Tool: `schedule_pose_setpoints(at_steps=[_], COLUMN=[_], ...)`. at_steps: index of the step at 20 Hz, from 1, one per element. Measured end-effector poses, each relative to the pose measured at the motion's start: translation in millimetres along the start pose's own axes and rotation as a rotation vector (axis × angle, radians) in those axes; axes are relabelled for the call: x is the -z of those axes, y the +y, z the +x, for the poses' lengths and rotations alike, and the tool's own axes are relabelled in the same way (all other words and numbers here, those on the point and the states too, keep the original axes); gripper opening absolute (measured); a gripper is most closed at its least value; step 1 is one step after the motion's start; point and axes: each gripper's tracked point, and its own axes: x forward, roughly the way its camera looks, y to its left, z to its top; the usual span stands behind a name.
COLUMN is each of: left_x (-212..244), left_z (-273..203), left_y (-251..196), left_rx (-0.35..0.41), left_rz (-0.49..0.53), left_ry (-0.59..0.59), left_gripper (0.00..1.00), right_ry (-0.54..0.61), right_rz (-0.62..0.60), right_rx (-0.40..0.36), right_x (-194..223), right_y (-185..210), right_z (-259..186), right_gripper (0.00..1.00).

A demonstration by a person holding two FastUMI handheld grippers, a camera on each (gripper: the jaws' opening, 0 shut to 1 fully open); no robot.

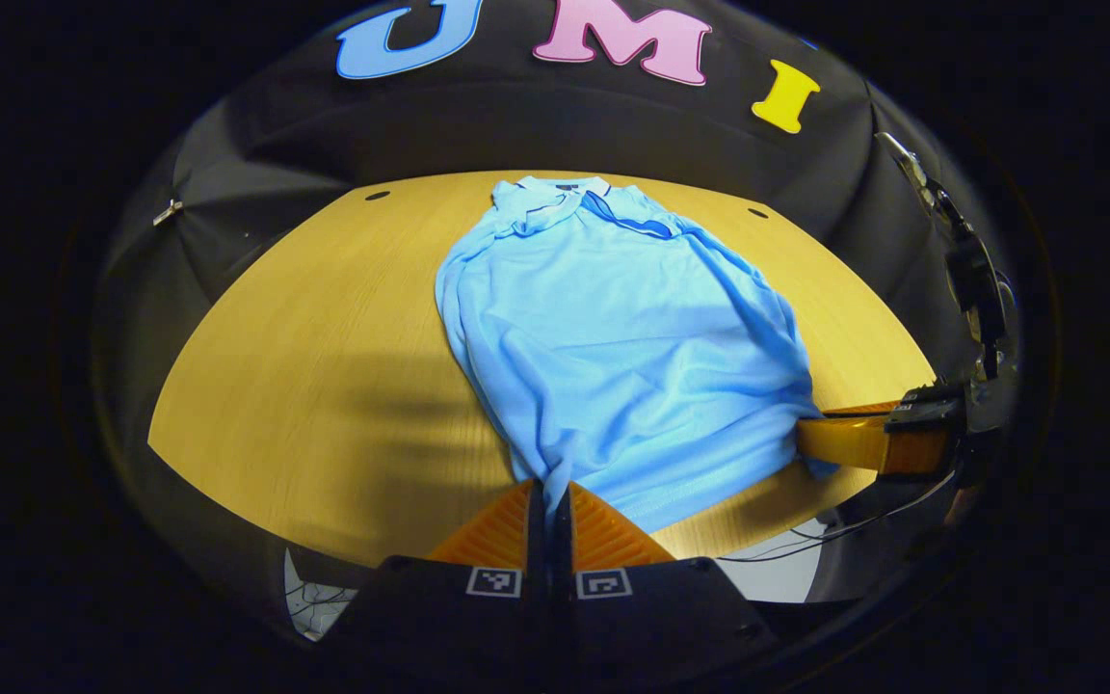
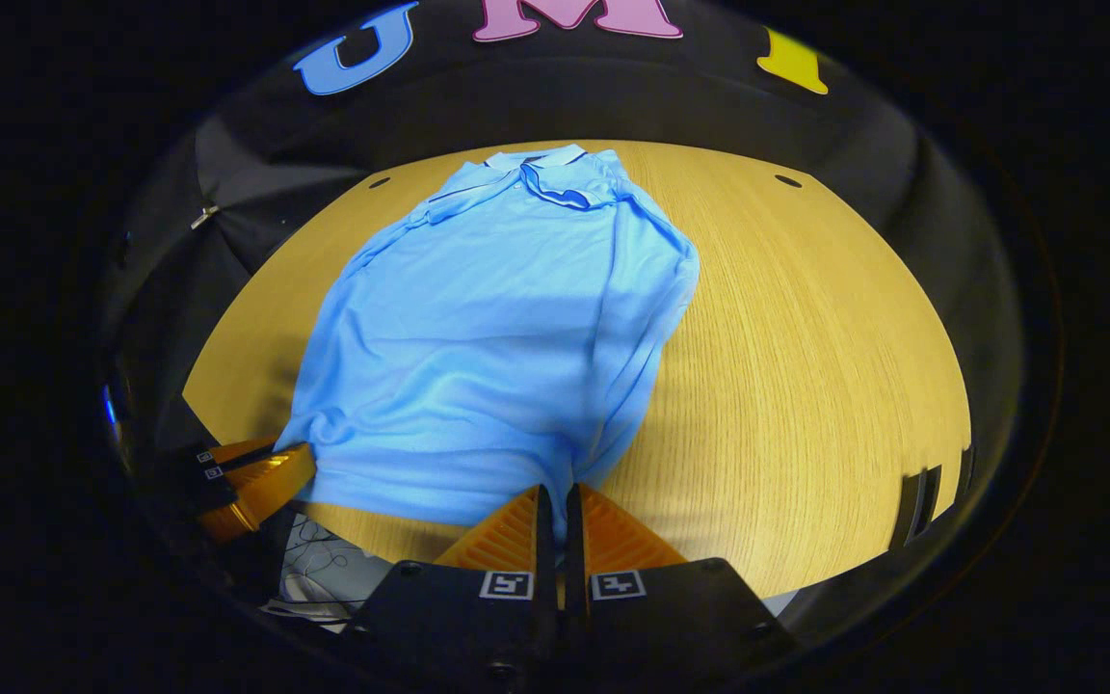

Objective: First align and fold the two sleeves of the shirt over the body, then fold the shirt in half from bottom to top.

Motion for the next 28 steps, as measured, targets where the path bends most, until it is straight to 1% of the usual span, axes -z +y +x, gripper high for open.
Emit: schedule_pose_setpoints(at_steps=[3, 6, 10, 13, 17, 21, 25, 28], left_x=[-1, -2, -16, -39, -87, -148, -216, -269], left_z=[0, 0, -6, -13, -19, -20, -15, -3], left_y=[0, 0, -1, -1, 0, 5, 8, 12], left_rx=[-0.007, -0.011, -0.008, -0.005, -0.009, -0.020, -0.025, -0.036], left_rz=[0.015, 0.012, -0.008, -0.016, -0.014, -0.021, -0.029, -0.007], left_ry=[0.015, 0.032, 0.024, -0.008, -0.063, -0.126, -0.185, -0.228], left_gripper=[0.07, 0.06, 0.06, 0.06, 0.06, 0.06, 0.06, 0.06], right_ry=[0.020, 0.024, -0.006, -0.032, -0.082, -0.130, -0.202, -0.259], right_rz=[0.009, -0.023, -0.035, -0.020, -0.027, -0.021, -0.037, -0.035], right_rx=[-0.021, -0.038, -0.075, -0.101, -0.129, -0.159, -0.178, -0.196], right_x=[0, -5, -28, -53, -95, -145, -213, -269], right_y=[1, 1, 2, 1, 0, -1, -4, -4], right_z=[1, -1, -7, -11, -16, -16, -12, -1], right_gripper=[0.07, 0.07, 0.07, 0.07, 0.07, 0.07, 0.07, 0.07])
